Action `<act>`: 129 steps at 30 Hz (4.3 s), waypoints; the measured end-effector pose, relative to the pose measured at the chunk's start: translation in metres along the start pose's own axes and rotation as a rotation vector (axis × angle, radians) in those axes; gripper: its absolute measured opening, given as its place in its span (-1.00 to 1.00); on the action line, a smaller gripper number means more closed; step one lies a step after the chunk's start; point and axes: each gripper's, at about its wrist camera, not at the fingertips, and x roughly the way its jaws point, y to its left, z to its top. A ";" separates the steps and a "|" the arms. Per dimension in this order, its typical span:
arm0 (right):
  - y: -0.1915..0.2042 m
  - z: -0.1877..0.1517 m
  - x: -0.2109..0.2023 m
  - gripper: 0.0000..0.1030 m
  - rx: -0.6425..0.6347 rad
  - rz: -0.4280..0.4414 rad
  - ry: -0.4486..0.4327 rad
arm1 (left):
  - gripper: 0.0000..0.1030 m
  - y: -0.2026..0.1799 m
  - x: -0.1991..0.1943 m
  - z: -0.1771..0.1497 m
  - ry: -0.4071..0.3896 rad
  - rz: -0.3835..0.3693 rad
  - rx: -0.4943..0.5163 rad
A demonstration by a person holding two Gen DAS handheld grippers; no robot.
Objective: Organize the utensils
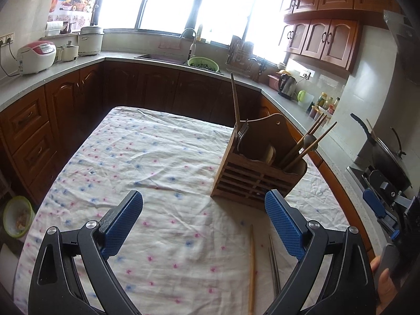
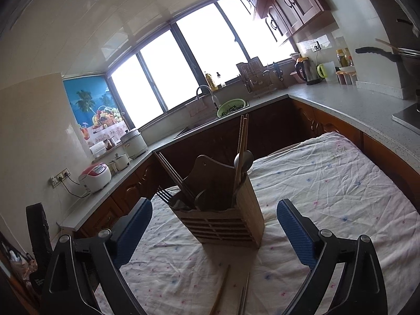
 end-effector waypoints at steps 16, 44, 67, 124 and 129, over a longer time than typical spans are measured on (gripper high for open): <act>0.019 -0.058 -0.064 0.89 -0.141 -0.025 -0.017 | 0.88 0.000 -0.071 -0.060 -0.092 0.015 0.060; 0.032 -0.127 -0.135 1.00 -0.350 -0.114 -0.141 | 1.00 -0.012 -0.143 -0.131 -0.262 0.115 0.189; 0.024 -0.149 -0.153 1.00 -0.315 -0.091 -0.169 | 1.00 -0.016 -0.143 -0.158 -0.275 0.143 0.208; 0.019 -0.155 -0.141 1.00 -0.313 -0.104 -0.141 | 1.00 -0.024 -0.137 -0.156 -0.239 0.158 0.239; 0.020 -0.155 -0.142 1.00 -0.314 -0.103 -0.145 | 1.00 -0.024 -0.137 -0.156 -0.245 0.157 0.241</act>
